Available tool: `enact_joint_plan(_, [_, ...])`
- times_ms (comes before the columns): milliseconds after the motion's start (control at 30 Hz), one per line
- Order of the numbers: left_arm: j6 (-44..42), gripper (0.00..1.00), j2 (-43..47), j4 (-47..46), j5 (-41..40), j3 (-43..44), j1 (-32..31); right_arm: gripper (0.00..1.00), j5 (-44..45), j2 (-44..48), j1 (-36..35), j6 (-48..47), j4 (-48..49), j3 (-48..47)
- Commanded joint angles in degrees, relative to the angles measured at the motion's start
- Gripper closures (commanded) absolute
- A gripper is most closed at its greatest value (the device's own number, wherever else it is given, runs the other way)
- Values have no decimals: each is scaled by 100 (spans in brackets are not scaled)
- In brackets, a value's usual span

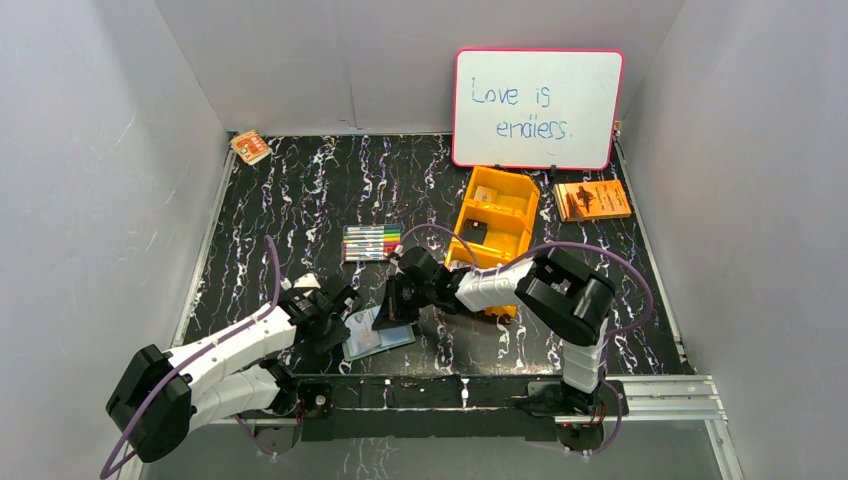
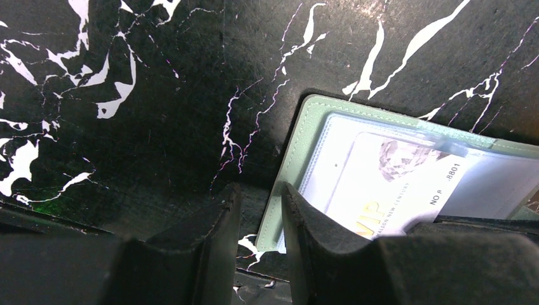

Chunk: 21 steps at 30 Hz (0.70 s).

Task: Put the credit cards into the card holder
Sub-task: Insert the credit card into the card holder.

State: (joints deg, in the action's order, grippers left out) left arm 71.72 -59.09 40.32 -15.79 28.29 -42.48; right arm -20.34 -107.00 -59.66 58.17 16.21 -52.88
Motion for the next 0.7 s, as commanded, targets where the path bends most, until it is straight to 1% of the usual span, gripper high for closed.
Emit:
enact_joint_plan(0, [53, 72, -110, -242, 178, -122, 24, 100, 68, -65, -101, -42, -145, -228])
enact_joint_plan(133, [139, 72, -12, -317, 246, -185, 20, 100, 337, 1, -131, 190, -66, -87])
enact_joint_plan(233, [175, 72, 81, -389, 276, -221, 25, 100, 363, -53, -156, 277, -28, -83])
enact_joint_plan(433, [184, 73, 183, -473, 305, -252, 17, 100, 288, -180, -208, 260, -28, -233])
enact_joint_plan(633, [215, 73, 250, -402, 226, -272, 21, 100, 310, -53, -230, 78, -98, -261])
enact_joint_plan(667, [214, 73, 268, -376, 199, -265, 18, 97, 330, -14, -230, 50, -122, -253])
